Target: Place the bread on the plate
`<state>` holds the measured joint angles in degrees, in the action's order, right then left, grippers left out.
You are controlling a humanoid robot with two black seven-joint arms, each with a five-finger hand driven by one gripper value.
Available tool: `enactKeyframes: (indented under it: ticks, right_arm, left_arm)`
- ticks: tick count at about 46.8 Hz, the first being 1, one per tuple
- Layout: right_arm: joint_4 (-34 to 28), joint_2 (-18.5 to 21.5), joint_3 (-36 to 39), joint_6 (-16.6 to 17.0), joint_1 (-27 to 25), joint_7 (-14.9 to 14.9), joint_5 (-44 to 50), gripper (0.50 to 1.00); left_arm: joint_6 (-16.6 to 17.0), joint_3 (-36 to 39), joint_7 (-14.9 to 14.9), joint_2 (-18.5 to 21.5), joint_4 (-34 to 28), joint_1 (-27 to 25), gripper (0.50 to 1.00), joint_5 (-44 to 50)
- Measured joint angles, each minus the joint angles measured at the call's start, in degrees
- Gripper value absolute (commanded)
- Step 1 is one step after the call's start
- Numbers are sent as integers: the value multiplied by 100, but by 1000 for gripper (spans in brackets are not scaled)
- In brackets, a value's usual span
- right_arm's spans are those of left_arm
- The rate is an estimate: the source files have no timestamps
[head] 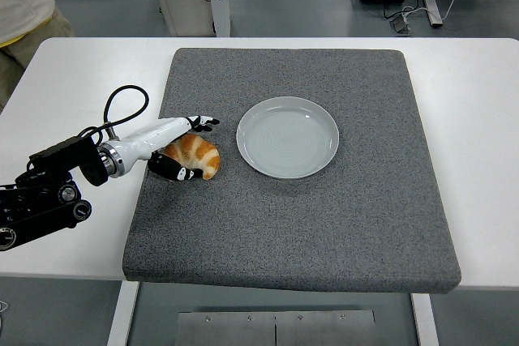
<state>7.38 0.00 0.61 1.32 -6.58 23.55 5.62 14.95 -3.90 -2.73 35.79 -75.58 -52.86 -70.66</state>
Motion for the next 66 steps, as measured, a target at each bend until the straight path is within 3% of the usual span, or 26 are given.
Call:
enactKeyframes:
  ticks: [8,15,29,43,66]
  right_arm:
    - [0,0,0,0,-1,0,0,1000]
    - [0,0,0,0,-1,0,0,1000]
    - [0,0,0,0,-2,0,0,1000]
    - [0,0,0,-1,0,0,0,1000]
    - [0,0,1,0,-2,0,0,1000]
  left_arm:
    - [0,-4,0,0,0,4,710,-1]
    - [0,-5,0,1,-6,-5,500,-1]
    - [-9,-62,-14,107,-26,-188,500,16]
    - [-94,-22,-179,433,-27,-876,500,17]
    - [-837,-25,-211,708,-27,-2244,500,87]
